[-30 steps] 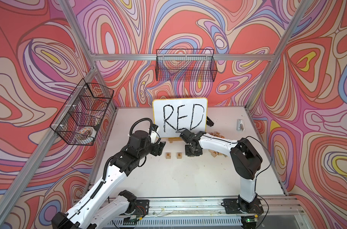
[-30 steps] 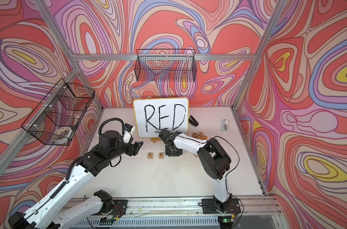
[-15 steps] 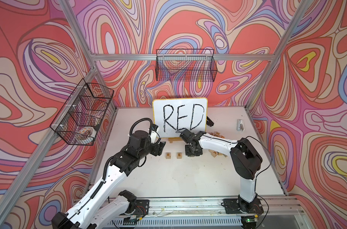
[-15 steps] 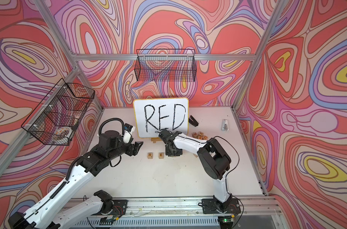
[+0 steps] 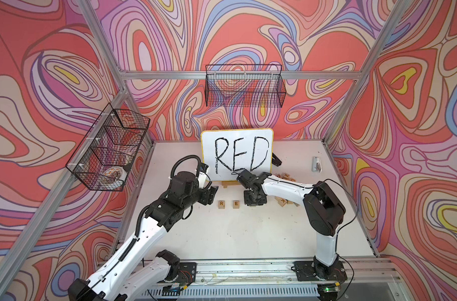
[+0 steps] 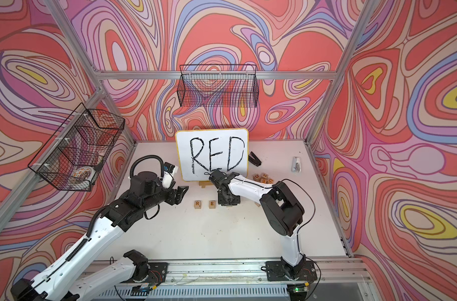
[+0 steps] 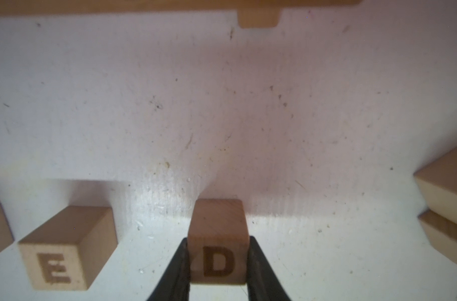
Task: Assemble the uppercase word "red" with letter blocks
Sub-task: Place the letter block at the center of the board, then reset both arms
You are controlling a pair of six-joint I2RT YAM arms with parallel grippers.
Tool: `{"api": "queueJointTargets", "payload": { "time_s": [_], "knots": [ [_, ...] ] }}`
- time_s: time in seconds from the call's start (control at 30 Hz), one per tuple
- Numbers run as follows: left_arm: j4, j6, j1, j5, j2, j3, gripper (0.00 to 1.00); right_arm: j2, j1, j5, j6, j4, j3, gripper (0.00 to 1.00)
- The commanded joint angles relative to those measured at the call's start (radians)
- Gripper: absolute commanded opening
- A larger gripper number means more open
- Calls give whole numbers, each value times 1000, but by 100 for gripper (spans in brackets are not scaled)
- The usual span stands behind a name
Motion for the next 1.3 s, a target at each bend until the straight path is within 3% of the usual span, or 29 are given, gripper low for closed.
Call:
{"api": "queueJointTargets", "payload": {
  "time_s": [0.0, 0.37, 0.43, 0.47, 0.53, 0.57, 1.0, 1.27],
  "knots": [
    [-16, 10, -5, -3, -18, 1, 79, -10, -5, -5, -3, -2, 17, 31],
    [-16, 11, -5, -2, -19, 1, 79, -10, -4, -23, 8, 10, 17, 35],
    [-16, 10, -6, -2, -19, 2, 79, -10, -4, -23, 8, 8, 18, 39],
    [-15, 9, -6, -2, -20, 2, 79, -10, -5, -23, 8, 8, 17, 45],
    [-16, 10, -4, -2, -19, 2, 79, -12, -4, -21, 8, 8, 17, 68],
    [-17, 9, -6, -1, -19, 1, 79, -11, -5, -21, 9, 9, 17, 98],
    [-16, 8, -5, 0, -19, 2, 79, -68, -5, 19, 2, -35, 40, 98],
    [-14, 8, -5, -1, -19, 1, 79, -143, -6, 123, -39, -103, 90, 98]
  ]
}}
